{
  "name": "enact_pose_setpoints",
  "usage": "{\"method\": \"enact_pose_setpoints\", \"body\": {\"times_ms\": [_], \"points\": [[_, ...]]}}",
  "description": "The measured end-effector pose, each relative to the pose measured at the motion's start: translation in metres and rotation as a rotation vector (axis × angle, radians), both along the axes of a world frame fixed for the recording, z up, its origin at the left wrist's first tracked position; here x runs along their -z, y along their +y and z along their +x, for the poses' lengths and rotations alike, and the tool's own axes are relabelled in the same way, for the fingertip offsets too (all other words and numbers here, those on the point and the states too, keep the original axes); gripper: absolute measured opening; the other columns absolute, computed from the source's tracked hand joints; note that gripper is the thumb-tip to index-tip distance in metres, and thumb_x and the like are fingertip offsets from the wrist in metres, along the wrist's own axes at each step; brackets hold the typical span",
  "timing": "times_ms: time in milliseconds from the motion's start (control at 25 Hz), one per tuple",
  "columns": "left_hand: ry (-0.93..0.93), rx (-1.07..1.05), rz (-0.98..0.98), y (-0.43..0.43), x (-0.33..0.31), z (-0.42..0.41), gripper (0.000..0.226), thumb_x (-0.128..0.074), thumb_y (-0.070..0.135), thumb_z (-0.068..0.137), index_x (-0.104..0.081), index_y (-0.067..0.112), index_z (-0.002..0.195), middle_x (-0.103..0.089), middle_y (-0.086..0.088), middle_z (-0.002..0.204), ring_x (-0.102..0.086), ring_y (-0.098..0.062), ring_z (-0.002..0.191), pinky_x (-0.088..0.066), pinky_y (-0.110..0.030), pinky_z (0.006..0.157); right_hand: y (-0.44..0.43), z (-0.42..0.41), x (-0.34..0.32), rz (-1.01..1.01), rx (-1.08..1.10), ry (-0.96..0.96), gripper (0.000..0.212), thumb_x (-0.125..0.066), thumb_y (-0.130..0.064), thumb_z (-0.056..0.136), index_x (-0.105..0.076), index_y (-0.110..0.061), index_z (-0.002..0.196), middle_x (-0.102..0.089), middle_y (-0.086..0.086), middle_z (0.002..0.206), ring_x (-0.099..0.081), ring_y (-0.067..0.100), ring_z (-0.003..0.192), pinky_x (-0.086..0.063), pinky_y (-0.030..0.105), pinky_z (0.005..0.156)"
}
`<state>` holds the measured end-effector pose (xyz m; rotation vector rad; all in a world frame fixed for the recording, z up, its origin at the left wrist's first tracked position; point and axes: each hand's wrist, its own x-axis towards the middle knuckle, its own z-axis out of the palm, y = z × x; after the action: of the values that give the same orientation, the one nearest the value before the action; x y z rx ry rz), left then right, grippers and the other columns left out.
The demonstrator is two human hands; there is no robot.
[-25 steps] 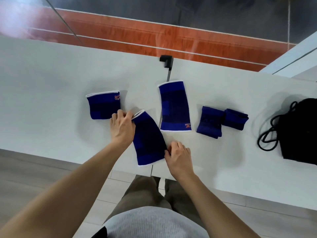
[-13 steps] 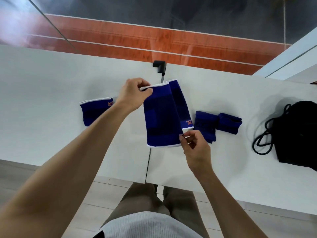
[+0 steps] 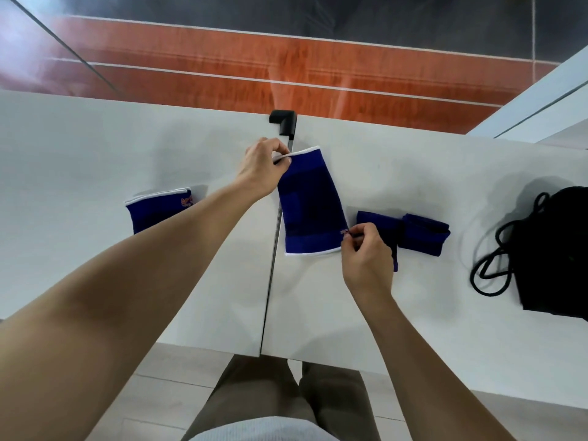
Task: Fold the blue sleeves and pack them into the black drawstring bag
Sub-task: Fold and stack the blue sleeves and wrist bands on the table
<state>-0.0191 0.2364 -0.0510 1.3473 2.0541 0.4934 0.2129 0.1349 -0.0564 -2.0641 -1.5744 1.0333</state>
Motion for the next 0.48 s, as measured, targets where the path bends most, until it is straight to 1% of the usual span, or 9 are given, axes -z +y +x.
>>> {"method": "enact_pose_setpoints", "body": {"times_ms": [120, 240, 360, 440, 480], "points": [[-0.015, -0.009, 0.004, 0.0, 0.009, 0.002, 0.013, -0.056, 0.02, 0.096, -0.066, 0.019, 0.104, -0.066, 0.004, 0.102, -0.05, -0.02, 0.104, -0.039, -0.03, 0.079, -0.002, -0.005, 0.005, 0.026, -0.071, -0.084, 0.009, -0.055, -0.021, 0.1, -0.057, -0.014, 0.106, -0.068, -0.001, 0.09, -0.065, 0.018, 0.076, -0.055, 0.039, 0.065], [0.023, -0.058, -0.006, -0.003, 0.013, 0.003, 0.015, -0.054, 0.02, 0.097, -0.066, 0.018, 0.107, -0.067, 0.001, 0.103, -0.044, -0.016, 0.097, -0.037, -0.031, 0.076, -0.002, -0.012, 0.007, 0.041, -0.117, -0.146, 0.008, -0.049, -0.02, 0.103, -0.052, -0.014, 0.106, -0.065, 0.001, 0.094, -0.062, 0.019, 0.075, -0.054, 0.039, 0.063], [0.061, -0.103, -0.021, -0.013, 0.012, -0.003, 0.018, -0.053, 0.021, 0.098, -0.066, 0.017, 0.109, -0.067, -0.001, 0.104, -0.042, -0.016, 0.094, -0.038, -0.032, 0.076, -0.007, -0.019, 0.006, 0.001, -0.115, -0.119, 0.006, -0.048, -0.021, 0.103, -0.05, -0.015, 0.105, -0.067, -0.001, 0.088, -0.064, 0.021, 0.074, -0.055, 0.041, 0.063], [0.081, -0.117, -0.036, -0.022, 0.012, -0.007, 0.017, -0.053, 0.021, 0.098, -0.066, 0.017, 0.108, -0.066, 0.0, 0.103, -0.043, -0.016, 0.093, -0.038, -0.033, 0.075, -0.016, -0.022, 0.004, -0.034, -0.096, -0.07, 0.004, -0.05, -0.02, 0.103, -0.051, -0.017, 0.105, -0.067, -0.003, 0.086, -0.065, 0.018, 0.074, -0.056, 0.038, 0.064], [0.089, -0.111, -0.043, -0.026, 0.013, -0.009, 0.017, -0.053, 0.021, 0.098, -0.066, 0.017, 0.108, -0.065, 0.0, 0.102, -0.043, -0.017, 0.093, -0.038, -0.033, 0.075, -0.021, -0.023, 0.004, -0.054, -0.073, -0.037, 0.003, -0.051, -0.019, 0.103, -0.051, -0.018, 0.106, -0.066, -0.003, 0.087, -0.065, 0.017, 0.076, -0.056, 0.035, 0.065]]}}
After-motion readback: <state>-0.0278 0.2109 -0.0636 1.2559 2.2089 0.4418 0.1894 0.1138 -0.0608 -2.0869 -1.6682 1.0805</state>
